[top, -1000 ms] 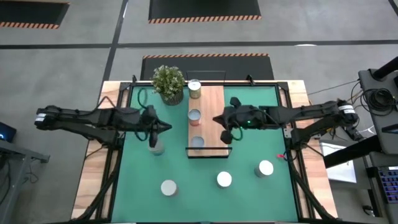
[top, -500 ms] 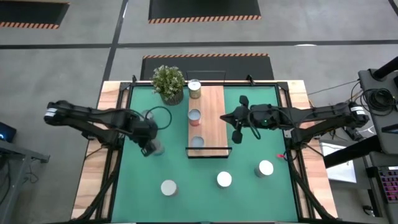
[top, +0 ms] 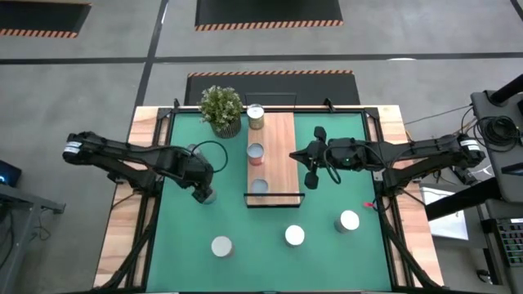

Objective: Pick and place cans onto a shelf
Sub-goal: Put the canned cherries on the shelf

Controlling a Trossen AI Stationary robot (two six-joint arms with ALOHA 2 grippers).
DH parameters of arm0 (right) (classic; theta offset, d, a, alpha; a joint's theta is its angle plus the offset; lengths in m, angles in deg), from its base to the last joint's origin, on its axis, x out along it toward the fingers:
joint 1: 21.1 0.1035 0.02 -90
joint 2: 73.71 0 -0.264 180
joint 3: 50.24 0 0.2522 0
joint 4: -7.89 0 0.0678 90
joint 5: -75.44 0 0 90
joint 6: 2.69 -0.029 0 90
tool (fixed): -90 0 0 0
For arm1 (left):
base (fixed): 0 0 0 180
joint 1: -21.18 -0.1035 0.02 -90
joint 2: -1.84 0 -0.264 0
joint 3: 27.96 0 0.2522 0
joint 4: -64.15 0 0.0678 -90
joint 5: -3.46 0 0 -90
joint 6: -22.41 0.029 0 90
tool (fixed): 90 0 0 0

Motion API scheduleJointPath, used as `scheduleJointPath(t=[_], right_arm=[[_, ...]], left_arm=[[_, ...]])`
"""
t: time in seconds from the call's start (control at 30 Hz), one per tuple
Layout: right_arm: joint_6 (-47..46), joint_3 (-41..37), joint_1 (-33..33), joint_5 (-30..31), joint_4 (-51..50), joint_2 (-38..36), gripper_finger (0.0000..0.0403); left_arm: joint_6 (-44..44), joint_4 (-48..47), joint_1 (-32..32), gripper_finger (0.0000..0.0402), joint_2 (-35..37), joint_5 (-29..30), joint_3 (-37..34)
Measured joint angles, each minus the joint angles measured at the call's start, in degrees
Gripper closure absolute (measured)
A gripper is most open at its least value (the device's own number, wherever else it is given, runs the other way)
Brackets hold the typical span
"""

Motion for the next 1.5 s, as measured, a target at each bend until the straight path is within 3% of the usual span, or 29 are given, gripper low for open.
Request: scheduleJointPath(t=[0.17,0.3,1.17,1.5], right_arm=[[-0.4,-0.1,0.0,0.0,-0.3,0.0,0.0394],[-0.7,-0.1,0.0,0.0,-0.5,0.0,0.0394],[-1.6,-0.2,0.0,0.0,-1.8,0.1,0.0394],[-1.5,-0.2,0.0,0.0,-1.8,0.1,0.0394]], left_arm=[[-2.0,1.9,0.2,0.0023,-1.2,0.0,-0.9],[-2.4,2.8,0.2,0.0004,-2.5,0.0,-1.1],[-2.4,4.9,1.0,0.0017,-9.7,2.0,-1.8],[-2.4,4.8,2.6,0.0093,-11.5,2.0,-1.8]])
